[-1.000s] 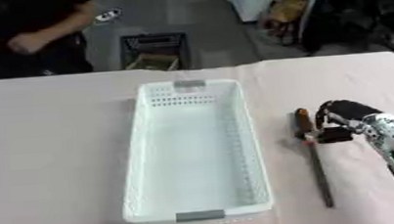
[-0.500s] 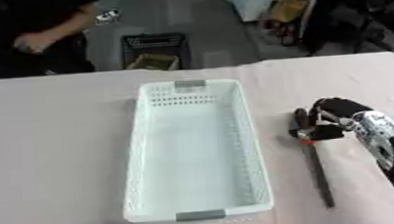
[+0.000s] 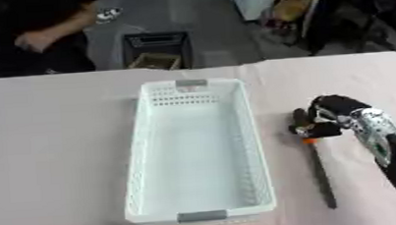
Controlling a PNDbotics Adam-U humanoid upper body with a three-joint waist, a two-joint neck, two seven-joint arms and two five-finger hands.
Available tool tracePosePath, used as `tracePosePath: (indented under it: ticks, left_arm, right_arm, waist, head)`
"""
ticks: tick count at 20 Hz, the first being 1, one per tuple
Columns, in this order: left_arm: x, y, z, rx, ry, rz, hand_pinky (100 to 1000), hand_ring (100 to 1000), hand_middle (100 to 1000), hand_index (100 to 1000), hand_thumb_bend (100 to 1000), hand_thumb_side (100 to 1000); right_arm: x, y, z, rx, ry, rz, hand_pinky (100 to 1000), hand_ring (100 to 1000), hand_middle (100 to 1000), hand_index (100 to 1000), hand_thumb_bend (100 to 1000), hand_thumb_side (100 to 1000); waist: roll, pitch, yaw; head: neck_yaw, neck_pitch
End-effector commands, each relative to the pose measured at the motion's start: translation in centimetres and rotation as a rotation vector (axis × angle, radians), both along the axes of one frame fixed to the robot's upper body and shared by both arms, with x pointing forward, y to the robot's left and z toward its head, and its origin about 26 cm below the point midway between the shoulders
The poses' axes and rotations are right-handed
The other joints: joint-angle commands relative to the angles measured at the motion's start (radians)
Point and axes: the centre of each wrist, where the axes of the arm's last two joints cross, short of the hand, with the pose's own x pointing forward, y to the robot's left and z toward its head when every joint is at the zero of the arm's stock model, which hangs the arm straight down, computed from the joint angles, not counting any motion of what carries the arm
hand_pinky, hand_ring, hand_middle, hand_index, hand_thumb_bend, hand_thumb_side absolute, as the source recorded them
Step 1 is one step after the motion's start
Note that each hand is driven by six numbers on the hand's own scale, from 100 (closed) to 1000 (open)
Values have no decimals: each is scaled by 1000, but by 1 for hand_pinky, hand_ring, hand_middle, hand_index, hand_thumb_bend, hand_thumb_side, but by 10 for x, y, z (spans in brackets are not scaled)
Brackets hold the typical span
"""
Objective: Pick up objects on the table and place them in the box.
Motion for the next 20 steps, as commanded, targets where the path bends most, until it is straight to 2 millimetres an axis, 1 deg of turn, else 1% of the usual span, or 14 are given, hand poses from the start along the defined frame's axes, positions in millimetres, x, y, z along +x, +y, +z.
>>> tracePosePath:
  ticks: [1,3,7,10,12,15,20]
  left_arm:
    - [-1,-1,7,11,-23,-7,653,683,683,812,247,1000]
    - [-1,-1,7,11,-23,-8,653,683,683,812,247,1000]
    - [-1,-1,7,12,-23,-8,654,683,683,812,247,1000]
    - [-1,-1,7,12,-24,-9,654,683,684,812,246,1000]
    - [-1,-1,7,12,-24,-9,654,683,684,813,246,1000]
    - [-1,-1,7,11,-25,-9,655,683,684,813,247,1000]
    - [-1,-1,8,11,-25,-10,655,683,685,813,246,1000]
  right_arm:
    - [8,-4,19,-14,-52,-7,544,682,657,619,487,928]
    - [9,-3,19,-16,-56,-10,545,682,657,619,476,924]
    - [11,-3,20,-26,-61,-13,546,683,658,620,423,885]
    - [11,-3,20,-37,-55,-14,548,684,658,619,362,804]
    - [11,-4,19,-44,-47,-15,548,684,658,619,363,772]
    - [10,-5,18,-50,-37,-15,549,685,658,618,374,753]
    - [10,-5,18,-55,-32,-10,550,686,659,619,372,752]
  waist:
    - [3,-8,1]
    - [3,-7,1]
    - [4,-7,2]
    - [3,-7,2]
    - [3,-6,3]
    - [3,-6,3]
    - [3,-6,3]
  head:
    - [1,-5]
    - [2,-5]
    - [1,-5]
    - [2,-5]
    - [2,-5]
    - [3,-5]
    - [3,-5]
